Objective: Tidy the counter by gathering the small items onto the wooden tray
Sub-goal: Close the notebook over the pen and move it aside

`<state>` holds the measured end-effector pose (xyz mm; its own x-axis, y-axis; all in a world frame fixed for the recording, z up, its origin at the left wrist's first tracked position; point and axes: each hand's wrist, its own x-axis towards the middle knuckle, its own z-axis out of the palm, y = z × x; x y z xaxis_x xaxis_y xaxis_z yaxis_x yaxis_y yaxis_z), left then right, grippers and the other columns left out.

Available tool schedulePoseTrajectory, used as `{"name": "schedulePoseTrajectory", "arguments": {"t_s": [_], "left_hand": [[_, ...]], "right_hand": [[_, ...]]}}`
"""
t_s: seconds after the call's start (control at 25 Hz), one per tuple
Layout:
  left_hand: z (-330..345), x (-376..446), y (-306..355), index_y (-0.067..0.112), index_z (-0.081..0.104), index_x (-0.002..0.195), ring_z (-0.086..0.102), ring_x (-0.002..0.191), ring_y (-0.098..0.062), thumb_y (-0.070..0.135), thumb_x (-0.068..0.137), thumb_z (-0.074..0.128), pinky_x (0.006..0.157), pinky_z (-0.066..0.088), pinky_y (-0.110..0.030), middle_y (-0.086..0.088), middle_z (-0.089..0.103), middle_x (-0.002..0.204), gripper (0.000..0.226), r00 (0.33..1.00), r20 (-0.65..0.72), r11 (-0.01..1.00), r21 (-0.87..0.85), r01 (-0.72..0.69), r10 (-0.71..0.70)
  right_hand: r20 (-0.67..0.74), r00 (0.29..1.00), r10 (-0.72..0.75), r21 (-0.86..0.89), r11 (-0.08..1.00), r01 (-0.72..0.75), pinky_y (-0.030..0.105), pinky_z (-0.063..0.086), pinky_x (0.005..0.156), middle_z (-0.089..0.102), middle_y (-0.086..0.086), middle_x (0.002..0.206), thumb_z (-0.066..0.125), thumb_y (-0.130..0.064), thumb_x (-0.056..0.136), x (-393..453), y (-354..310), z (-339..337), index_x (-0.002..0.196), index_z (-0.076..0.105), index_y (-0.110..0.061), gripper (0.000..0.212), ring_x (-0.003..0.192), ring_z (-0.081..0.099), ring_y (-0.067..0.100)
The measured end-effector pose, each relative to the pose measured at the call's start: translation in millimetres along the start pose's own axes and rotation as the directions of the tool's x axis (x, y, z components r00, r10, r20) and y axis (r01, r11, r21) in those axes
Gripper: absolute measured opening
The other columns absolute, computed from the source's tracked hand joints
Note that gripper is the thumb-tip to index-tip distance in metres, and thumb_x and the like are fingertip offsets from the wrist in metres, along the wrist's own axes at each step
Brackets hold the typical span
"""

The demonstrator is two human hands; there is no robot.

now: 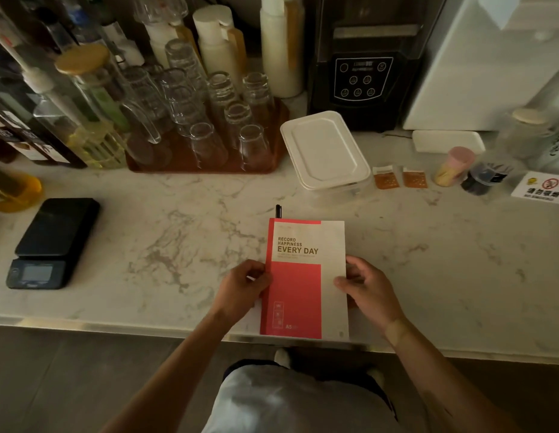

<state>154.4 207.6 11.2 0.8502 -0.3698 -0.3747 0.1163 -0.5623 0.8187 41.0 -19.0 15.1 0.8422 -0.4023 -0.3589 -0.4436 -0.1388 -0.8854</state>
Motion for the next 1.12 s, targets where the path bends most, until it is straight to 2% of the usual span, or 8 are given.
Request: {"name": "schedulePoseTrajectory", "arguments": {"t_s": [0.16, 0.32, 0.44, 0.56, 0.72, 0.84, 0.92, 1.12], "left_hand": [[-12, 23, 0, 0.019, 0.064, 0.099, 0.067, 0.071, -0.010, 0.024, 0.094, 0.059, 0.048, 0.047, -0.016, 0.006, 0.068, 0.088, 0.009, 0.999, 0.005, 0.986, 0.161, -0.041, 0.041], [-13, 36, 5, 0.014, 0.066, 0.100, 0.068, 0.075, -0.018, 0.024, 0.094, 0.058, 0.063, 0.059, -0.035, -0.001, 0.071, 0.088, 0.014, 0.993, -0.002, 0.958, 0.264, -0.110, 0.114], [-10, 37, 5, 0.014, 0.067, 0.103, 0.067, 0.074, -0.014, 0.031, 0.095, 0.056, 0.064, 0.059, -0.032, 0.001, 0.071, 0.091, 0.021, 0.981, -0.054, 0.904, 0.401, -0.151, 0.188], [-6, 31, -5, 0.019, 0.064, 0.110, 0.065, 0.082, -0.014, 0.037, 0.096, 0.054, 0.063, 0.056, -0.030, 0.003, 0.069, 0.099, 0.025, 0.938, -0.113, 0.824, 0.520, -0.225, 0.328], [-6, 24, -28, 0.024, 0.051, 0.130, 0.054, 0.114, -0.024, 0.045, 0.091, 0.055, 0.092, 0.048, -0.045, -0.001, 0.058, 0.127, 0.044, 0.863, -0.021, 0.643, 0.676, -0.360, 0.504], [-11, 20, -47, 0.033, 0.035, 0.147, 0.030, 0.142, -0.023, 0.066, 0.088, 0.048, 0.114, 0.025, -0.050, 0.002, 0.034, 0.156, 0.069, 0.835, 0.177, 0.518, 0.712, -0.474, 0.520], [-13, 18, -57, 0.035, 0.023, 0.152, 0.017, 0.148, -0.021, 0.077, 0.084, 0.042, 0.118, 0.013, -0.051, 0.005, 0.019, 0.162, 0.083, 0.819, 0.255, 0.471, 0.713, -0.519, 0.515], [-19, 21, -53, 0.035, 0.016, 0.153, 0.013, 0.149, -0.023, 0.080, 0.083, 0.038, 0.118, 0.015, -0.055, 0.005, 0.015, 0.163, 0.086, 0.842, 0.252, 0.467, 0.739, -0.486, 0.477]], "right_hand": [[-0.040, 0.998, -0.047, -0.201, 0.979, 0.038, 0.008, 0.047, 0.061, 0.065, -0.021, 0.091, 0.064, -0.018, 0.092, 20, -10, 19, 0.123, 0.061, -0.027, 0.032, 0.079, 0.064, -0.006], [-0.051, 0.992, -0.113, -0.370, 0.925, 0.086, 0.003, 0.044, 0.055, 0.063, -0.022, 0.087, 0.063, -0.016, 0.092, 31, -16, 23, 0.121, 0.062, -0.023, 0.030, 0.072, 0.061, -0.011], [-0.104, 0.985, -0.135, -0.540, 0.840, 0.058, 0.018, 0.049, 0.065, 0.065, -0.005, 0.097, 0.060, -0.025, 0.093, 33, -15, 27, 0.123, 0.057, -0.024, 0.030, 0.083, 0.061, 0.008], [-0.146, 0.968, -0.206, -0.724, 0.689, 0.037, 0.035, 0.050, 0.083, 0.061, 0.000, 0.114, 0.058, -0.035, 0.094, 26, -7, 33, 0.138, 0.048, -0.024, 0.046, 0.106, 0.053, 0.021], [-0.092, 0.930, -0.356, -0.810, 0.570, 0.138, 0.047, 0.039, 0.103, 0.054, 0.001, 0.139, 0.056, -0.048, 0.093, 14, 4, 28, 0.142, 0.049, -0.020, 0.056, 0.130, 0.045, 0.026], [0.064, 0.944, -0.323, -0.852, 0.474, 0.220, 0.061, 0.024, 0.114, 0.039, 0.001, 0.155, 0.037, -0.065, 0.092, 0, 17, 23, 0.147, 0.042, -0.021, 0.071, 0.144, 0.031, 0.030], [0.157, 0.953, -0.258, -0.884, 0.395, 0.252, 0.067, 0.014, 0.114, 0.026, -0.001, 0.161, 0.026, -0.074, 0.089, -5, 25, 19, 0.153, 0.029, -0.022, 0.083, 0.148, 0.021, 0.031], [0.195, 0.962, -0.191, -0.907, 0.337, 0.251, 0.069, 0.001, 0.114, -0.001, -0.008, 0.164, 0.011, -0.081, 0.085, 5, 23, 21, 0.155, -0.001, -0.029, 0.088, 0.151, -0.001, 0.028]]}}
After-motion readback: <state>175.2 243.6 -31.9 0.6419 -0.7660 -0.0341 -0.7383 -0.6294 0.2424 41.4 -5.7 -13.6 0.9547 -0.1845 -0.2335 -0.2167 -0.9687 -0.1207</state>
